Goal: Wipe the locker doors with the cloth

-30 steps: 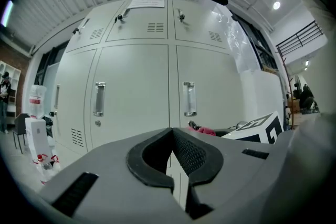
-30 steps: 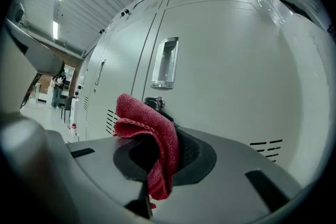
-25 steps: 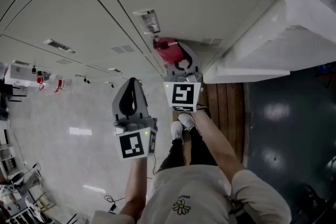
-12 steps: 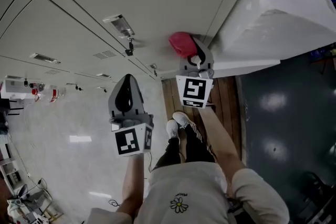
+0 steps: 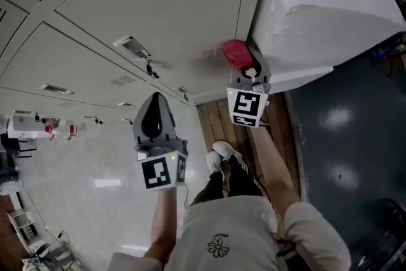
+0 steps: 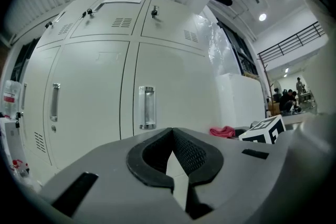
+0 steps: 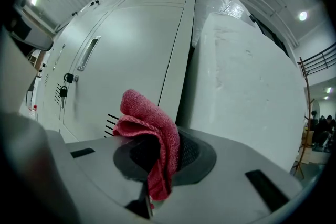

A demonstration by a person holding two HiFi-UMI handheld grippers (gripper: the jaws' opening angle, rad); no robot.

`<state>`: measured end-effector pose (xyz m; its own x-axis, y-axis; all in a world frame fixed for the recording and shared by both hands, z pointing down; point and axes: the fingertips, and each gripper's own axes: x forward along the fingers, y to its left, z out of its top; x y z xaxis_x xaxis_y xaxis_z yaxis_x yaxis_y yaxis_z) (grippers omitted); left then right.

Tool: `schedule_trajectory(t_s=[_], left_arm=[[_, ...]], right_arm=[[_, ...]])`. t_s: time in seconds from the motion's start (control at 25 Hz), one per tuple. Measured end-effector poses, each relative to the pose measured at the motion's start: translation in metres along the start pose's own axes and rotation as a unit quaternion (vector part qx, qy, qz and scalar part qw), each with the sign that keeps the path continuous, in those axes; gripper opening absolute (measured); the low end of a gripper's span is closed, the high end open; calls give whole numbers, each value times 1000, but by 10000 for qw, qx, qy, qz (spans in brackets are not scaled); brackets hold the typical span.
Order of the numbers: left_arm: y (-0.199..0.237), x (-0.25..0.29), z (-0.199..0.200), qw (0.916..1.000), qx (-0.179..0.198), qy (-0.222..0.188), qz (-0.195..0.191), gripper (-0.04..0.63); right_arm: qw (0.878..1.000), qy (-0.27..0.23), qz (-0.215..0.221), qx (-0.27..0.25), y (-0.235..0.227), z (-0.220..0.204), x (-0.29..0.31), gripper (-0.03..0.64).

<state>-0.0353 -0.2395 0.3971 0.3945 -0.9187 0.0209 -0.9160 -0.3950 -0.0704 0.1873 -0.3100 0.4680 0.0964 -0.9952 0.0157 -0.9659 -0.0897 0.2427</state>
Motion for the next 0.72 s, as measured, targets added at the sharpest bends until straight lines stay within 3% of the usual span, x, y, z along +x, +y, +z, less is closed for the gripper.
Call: schedule_trajectory(t_s=[0.44, 0.72], left_arm=[[-2, -4, 16, 9998, -60, -162, 36, 17], [4, -19, 41, 9989, -61, -455, 99, 17]], right_arm=[[9998, 142, 11, 129, 0, 3, -2, 38], [9982, -282, 426, 315, 9, 61, -28, 39]])
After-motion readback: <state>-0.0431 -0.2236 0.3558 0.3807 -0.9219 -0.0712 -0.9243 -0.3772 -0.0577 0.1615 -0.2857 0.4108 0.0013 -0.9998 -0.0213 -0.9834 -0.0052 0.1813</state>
